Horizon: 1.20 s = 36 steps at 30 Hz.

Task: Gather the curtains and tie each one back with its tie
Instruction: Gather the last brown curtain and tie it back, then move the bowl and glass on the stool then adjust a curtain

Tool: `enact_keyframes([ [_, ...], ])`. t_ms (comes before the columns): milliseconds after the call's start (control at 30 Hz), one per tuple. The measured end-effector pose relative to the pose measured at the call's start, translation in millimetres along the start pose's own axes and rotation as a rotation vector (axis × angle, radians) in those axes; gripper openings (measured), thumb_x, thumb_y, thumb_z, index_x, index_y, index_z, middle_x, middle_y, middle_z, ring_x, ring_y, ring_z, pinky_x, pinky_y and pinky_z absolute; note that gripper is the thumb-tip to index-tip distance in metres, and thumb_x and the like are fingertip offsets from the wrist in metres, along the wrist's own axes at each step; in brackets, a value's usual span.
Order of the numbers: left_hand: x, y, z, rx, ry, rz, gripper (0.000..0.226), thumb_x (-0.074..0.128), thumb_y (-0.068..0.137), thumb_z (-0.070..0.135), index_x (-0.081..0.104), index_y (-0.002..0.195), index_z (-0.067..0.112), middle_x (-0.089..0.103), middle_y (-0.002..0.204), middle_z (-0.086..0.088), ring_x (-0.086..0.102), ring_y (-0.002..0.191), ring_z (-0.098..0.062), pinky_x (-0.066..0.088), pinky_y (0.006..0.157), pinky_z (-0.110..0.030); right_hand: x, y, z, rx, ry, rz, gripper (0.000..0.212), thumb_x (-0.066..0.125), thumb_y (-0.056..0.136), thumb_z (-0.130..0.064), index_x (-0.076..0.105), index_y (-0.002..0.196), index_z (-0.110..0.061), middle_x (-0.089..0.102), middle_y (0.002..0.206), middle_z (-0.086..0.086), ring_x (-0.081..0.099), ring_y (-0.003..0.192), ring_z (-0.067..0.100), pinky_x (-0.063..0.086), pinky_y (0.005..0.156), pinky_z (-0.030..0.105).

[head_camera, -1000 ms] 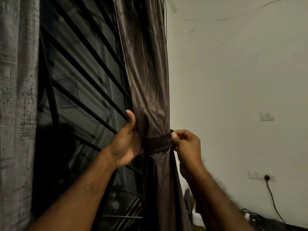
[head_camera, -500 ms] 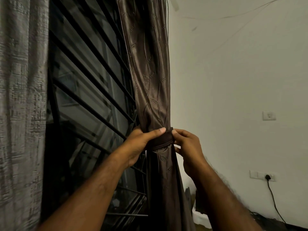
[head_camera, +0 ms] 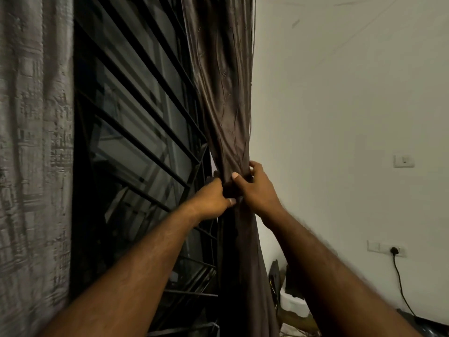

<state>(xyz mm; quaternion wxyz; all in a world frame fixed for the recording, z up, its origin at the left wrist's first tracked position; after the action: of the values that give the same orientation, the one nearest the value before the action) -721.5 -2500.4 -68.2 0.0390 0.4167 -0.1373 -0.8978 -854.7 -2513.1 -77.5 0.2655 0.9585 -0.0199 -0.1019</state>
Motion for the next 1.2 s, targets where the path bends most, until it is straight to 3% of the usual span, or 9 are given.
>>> enact_keyframes([
  [100, -2, -4, -15, -0.040, 0.104, 0.049, 0.087, 0.064, 0.091, 0.020, 0.007, 0.156, 0.015, 0.030, 0.157, -0.006, 0.035, 0.140, -0.024, 0.031, 0.114, -0.032, 4, 12, 12, 0.031, -0.211, 0.040, 0.072, 0.066, 0.096, -0.031, 0.028, 0.156, -0.014, 0.043, 0.153, 0.015, 0.045, 0.138, 0.034, 0.040, 0.114, 0.050],
  [167, -4, -11, -23, -0.052, 0.128, 0.149, 0.087, 0.062, 0.092, 0.020, 0.003, 0.156, 0.015, 0.024, 0.160, -0.007, 0.030, 0.143, -0.025, 0.029, 0.116, -0.034, 4, 9, 18, -0.028, -0.350, 0.132, 0.077, 0.067, 0.095, -0.029, 0.025, 0.157, -0.014, 0.035, 0.158, 0.014, 0.038, 0.142, 0.035, 0.037, 0.116, 0.050],
  [267, -2, -28, -42, -0.080, 0.172, 0.313, 0.071, 0.061, 0.091, 0.023, 0.026, 0.152, 0.015, 0.037, 0.153, -0.007, 0.041, 0.136, -0.027, 0.038, 0.110, -0.042, 11, -7, 19, -0.292, -0.529, 0.255, 0.067, 0.066, 0.091, -0.022, 0.037, 0.150, -0.015, 0.040, 0.152, 0.011, 0.041, 0.136, 0.031, 0.042, 0.109, 0.050],
  [333, 0, -46, -55, -0.089, 0.208, 0.432, 0.055, 0.061, 0.089, 0.023, 0.045, 0.141, 0.018, 0.053, 0.141, -0.004, 0.052, 0.125, -0.028, 0.046, 0.100, -0.042, 21, -20, 18, -0.416, -0.526, 0.213, 0.060, 0.067, 0.088, -0.017, 0.045, 0.143, -0.013, 0.047, 0.144, 0.011, 0.048, 0.128, 0.029, 0.046, 0.105, 0.047],
  [500, 3, -105, -91, -0.161, 0.275, 0.609, 0.026, 0.060, 0.083, 0.022, 0.062, 0.110, 0.024, 0.067, 0.115, -0.002, 0.062, 0.104, -0.030, 0.050, 0.082, -0.035, 42, -57, 19, -0.410, -0.349, 0.074, 0.047, 0.060, 0.087, -0.007, 0.052, 0.133, -0.012, 0.056, 0.130, 0.007, 0.054, 0.116, 0.019, 0.051, 0.101, 0.041],
  [633, 14, -157, -135, -0.296, 0.286, 0.584, 0.026, 0.061, 0.084, 0.024, 0.062, 0.109, 0.024, 0.069, 0.110, -0.004, 0.064, 0.101, -0.032, 0.053, 0.085, -0.040, 64, -100, 24, -0.382, -0.274, -0.020, 0.050, 0.057, 0.085, -0.007, 0.051, 0.135, -0.012, 0.060, 0.127, 0.008, 0.059, 0.114, 0.021, 0.053, 0.097, 0.041],
  [733, 29, -200, -169, -0.388, 0.282, 0.507, 0.023, 0.061, 0.086, 0.025, 0.060, 0.108, 0.023, 0.067, 0.108, -0.003, 0.063, 0.099, -0.029, 0.049, 0.077, -0.034, 84, -144, 34, -0.331, -0.246, -0.079, 0.048, 0.055, 0.088, -0.006, 0.050, 0.135, -0.012, 0.060, 0.126, 0.006, 0.060, 0.111, 0.018, 0.055, 0.092, 0.038],
  [967, 71, -285, -223, -0.467, 0.312, 0.327, 0.031, 0.061, 0.086, 0.029, 0.058, 0.116, 0.022, 0.067, 0.112, -0.003, 0.063, 0.102, -0.029, 0.045, 0.076, -0.034, 131, -254, 85, -0.142, -0.274, -0.247, 0.040, 0.056, 0.094, -0.013, 0.050, 0.133, -0.015, 0.062, 0.121, 0.004, 0.061, 0.100, 0.014, 0.056, 0.084, 0.035],
  [1200, 102, -353, -263, -0.553, 0.374, 0.216, 0.035, 0.060, 0.088, 0.026, 0.057, 0.120, 0.014, 0.066, 0.118, -0.010, 0.059, 0.110, -0.034, 0.045, 0.096, -0.044, 159, -336, 161, 0.074, -0.360, -0.464, 0.035, 0.056, 0.098, -0.016, 0.052, 0.133, -0.016, 0.061, 0.124, 0.005, 0.061, 0.101, 0.017, 0.054, 0.087, 0.037],
])
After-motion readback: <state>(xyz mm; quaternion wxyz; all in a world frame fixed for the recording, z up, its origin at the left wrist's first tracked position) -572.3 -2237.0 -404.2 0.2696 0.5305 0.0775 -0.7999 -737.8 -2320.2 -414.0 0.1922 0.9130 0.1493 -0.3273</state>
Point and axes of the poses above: each hand's wrist, its own y-axis towards the middle knuckle, its own x-axis out of the palm, z = x × y, the point moved 2 cm from there along y, towards the middle knuckle
